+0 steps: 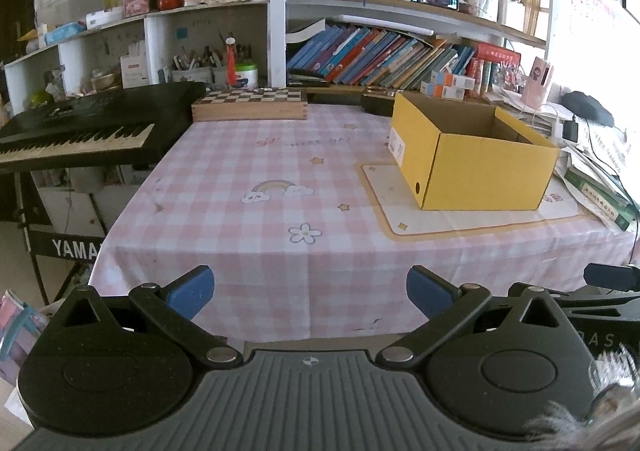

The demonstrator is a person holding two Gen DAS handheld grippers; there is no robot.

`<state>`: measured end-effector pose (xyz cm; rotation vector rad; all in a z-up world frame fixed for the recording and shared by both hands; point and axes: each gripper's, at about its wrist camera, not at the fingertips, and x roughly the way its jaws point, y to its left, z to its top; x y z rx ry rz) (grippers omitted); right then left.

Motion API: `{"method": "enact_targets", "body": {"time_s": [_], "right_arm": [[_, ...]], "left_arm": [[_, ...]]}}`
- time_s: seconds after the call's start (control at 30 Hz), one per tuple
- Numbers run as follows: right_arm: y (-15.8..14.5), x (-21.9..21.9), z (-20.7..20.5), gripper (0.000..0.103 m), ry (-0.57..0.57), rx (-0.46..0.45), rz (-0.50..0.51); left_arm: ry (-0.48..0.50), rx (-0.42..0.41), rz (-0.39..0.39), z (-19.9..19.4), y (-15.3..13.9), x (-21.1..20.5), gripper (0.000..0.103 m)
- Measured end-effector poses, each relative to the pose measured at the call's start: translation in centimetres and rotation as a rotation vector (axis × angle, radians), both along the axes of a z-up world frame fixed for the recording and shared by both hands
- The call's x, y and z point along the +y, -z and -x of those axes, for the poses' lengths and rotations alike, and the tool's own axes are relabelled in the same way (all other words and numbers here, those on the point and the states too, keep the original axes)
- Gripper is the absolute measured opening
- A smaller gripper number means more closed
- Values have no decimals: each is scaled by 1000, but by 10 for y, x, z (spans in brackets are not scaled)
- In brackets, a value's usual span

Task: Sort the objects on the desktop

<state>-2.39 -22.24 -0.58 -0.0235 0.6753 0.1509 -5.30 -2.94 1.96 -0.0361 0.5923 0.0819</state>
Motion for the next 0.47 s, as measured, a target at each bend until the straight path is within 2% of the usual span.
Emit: {"method": "enact_targets", "body": {"time_s": [0.47], "right_arm": [[4, -2, -4, 96, -4, 21, 1]], "left_arm": [[19, 6, 15, -3, 3, 0, 103]]}}
